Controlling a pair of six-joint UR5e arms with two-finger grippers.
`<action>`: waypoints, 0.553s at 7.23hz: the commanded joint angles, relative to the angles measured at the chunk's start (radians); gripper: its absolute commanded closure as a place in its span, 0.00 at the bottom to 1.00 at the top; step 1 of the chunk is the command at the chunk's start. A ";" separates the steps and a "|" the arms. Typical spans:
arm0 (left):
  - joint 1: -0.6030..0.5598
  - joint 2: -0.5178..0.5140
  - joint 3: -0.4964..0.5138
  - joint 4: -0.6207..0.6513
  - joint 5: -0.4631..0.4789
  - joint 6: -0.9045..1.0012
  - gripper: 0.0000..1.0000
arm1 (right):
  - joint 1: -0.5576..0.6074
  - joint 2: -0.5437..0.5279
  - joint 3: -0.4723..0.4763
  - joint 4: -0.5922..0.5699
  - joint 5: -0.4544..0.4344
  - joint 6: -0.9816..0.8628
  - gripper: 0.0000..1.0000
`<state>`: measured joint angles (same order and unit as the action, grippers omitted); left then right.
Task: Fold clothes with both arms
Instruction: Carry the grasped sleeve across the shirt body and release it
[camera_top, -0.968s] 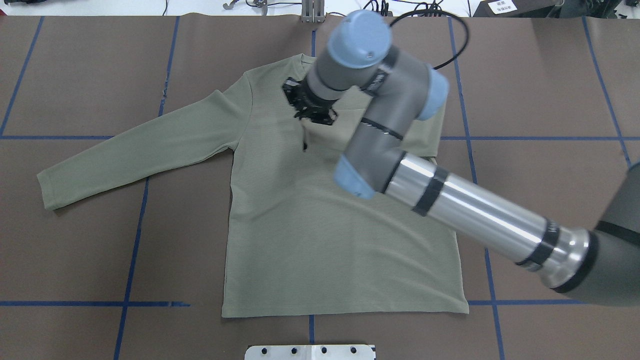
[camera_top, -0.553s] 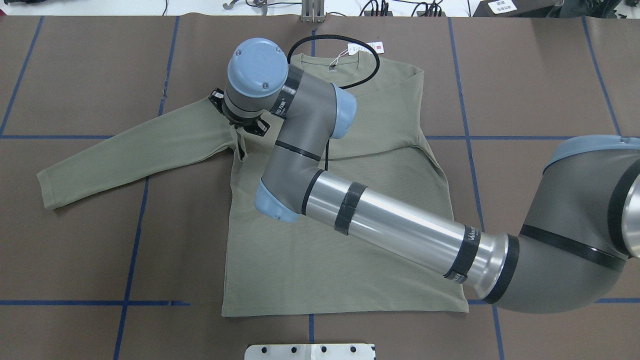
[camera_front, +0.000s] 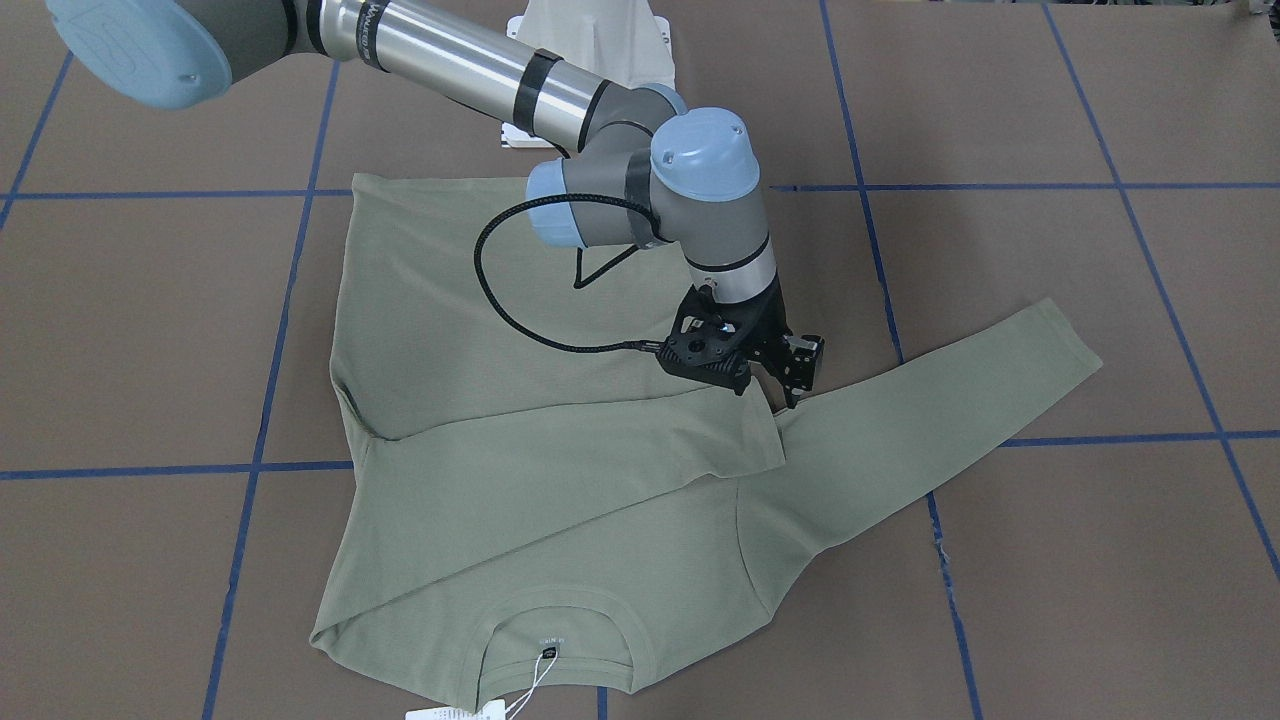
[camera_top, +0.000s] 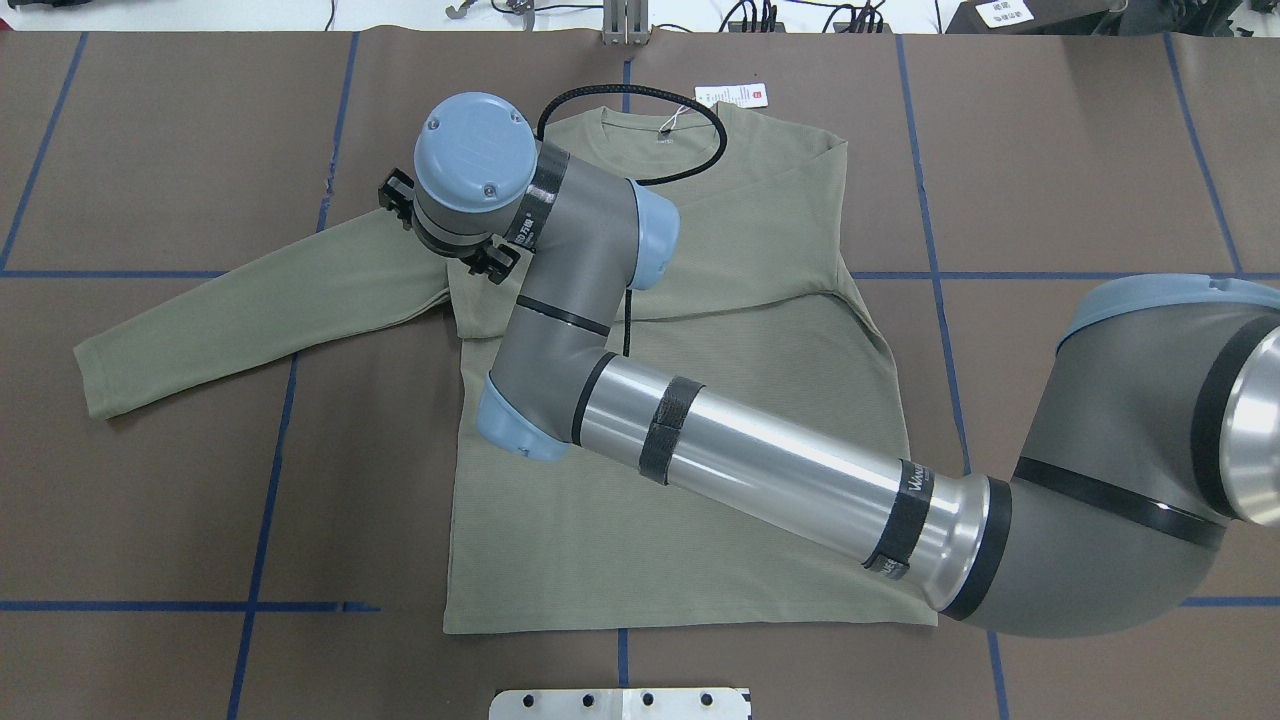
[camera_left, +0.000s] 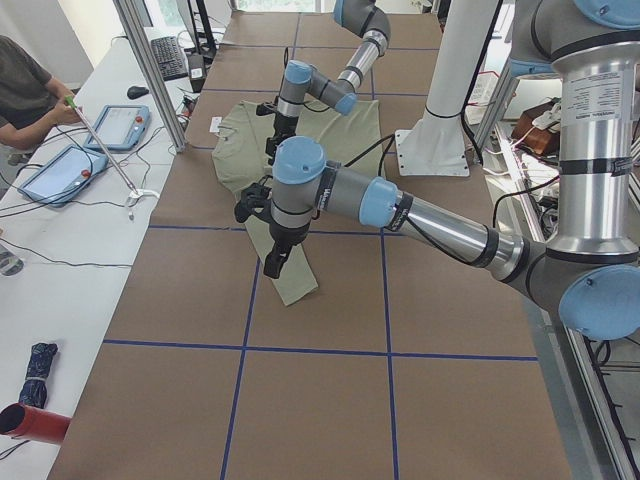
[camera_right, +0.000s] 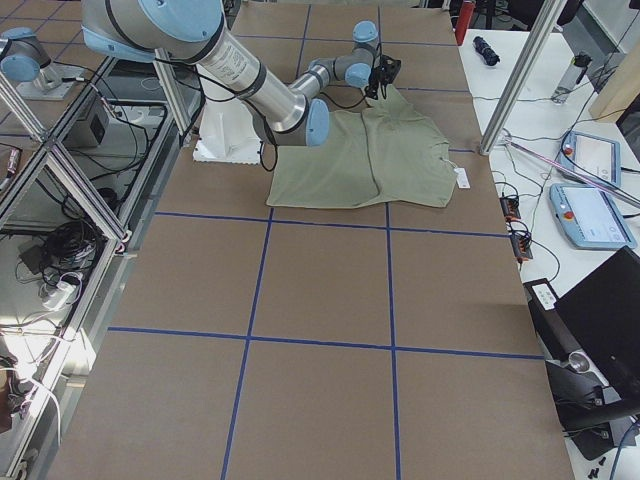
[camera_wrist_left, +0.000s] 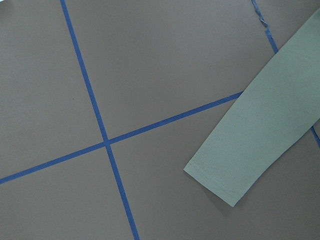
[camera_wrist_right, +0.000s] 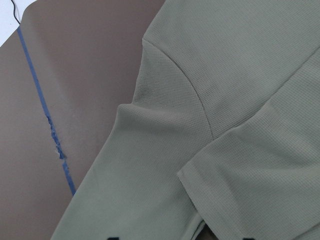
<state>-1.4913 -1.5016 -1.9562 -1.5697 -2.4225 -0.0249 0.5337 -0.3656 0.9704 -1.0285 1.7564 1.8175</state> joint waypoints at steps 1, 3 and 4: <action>0.136 -0.060 0.226 -0.237 -0.021 -0.224 0.00 | 0.052 -0.181 0.223 -0.019 0.094 -0.003 0.00; 0.213 -0.133 0.472 -0.483 -0.015 -0.396 0.01 | 0.194 -0.539 0.551 -0.028 0.309 -0.032 0.00; 0.235 -0.176 0.588 -0.545 -0.018 -0.414 0.01 | 0.297 -0.684 0.662 -0.028 0.425 -0.156 0.00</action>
<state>-1.2926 -1.6286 -1.5192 -2.0060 -2.4383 -0.3869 0.7148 -0.8466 1.4642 -1.0555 2.0388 1.7666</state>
